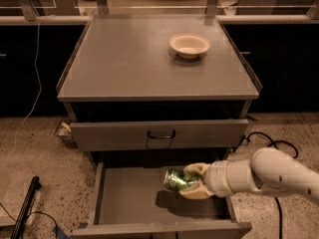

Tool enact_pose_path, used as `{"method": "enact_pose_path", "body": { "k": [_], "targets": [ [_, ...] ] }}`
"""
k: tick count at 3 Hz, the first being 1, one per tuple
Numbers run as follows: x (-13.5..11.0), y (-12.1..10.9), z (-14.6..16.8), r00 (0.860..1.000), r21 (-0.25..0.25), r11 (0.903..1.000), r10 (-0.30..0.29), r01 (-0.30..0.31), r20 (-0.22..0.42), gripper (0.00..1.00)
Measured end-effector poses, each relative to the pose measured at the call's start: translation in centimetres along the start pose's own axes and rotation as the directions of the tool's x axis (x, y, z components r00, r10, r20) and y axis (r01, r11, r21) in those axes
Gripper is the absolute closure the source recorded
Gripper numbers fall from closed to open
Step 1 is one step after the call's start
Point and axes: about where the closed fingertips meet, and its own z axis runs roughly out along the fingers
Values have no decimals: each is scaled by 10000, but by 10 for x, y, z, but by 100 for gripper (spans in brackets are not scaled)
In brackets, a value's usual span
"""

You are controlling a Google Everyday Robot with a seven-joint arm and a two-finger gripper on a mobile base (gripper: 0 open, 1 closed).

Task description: Pick green can from middle drawer and place on counter

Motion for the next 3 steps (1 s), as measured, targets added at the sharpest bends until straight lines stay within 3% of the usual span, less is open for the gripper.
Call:
{"method": "enact_pose_path", "body": {
  "k": [1, 2, 3],
  "targets": [
    [-42, -9, -47, 9992, 183, 9990, -398, 398, -35, 100],
    [-92, -25, -95, 9964, 669, 9942, -847, 841, 53, 100],
    [-92, -25, -95, 9964, 669, 9942, -847, 842, 53, 100]
  ]
}}
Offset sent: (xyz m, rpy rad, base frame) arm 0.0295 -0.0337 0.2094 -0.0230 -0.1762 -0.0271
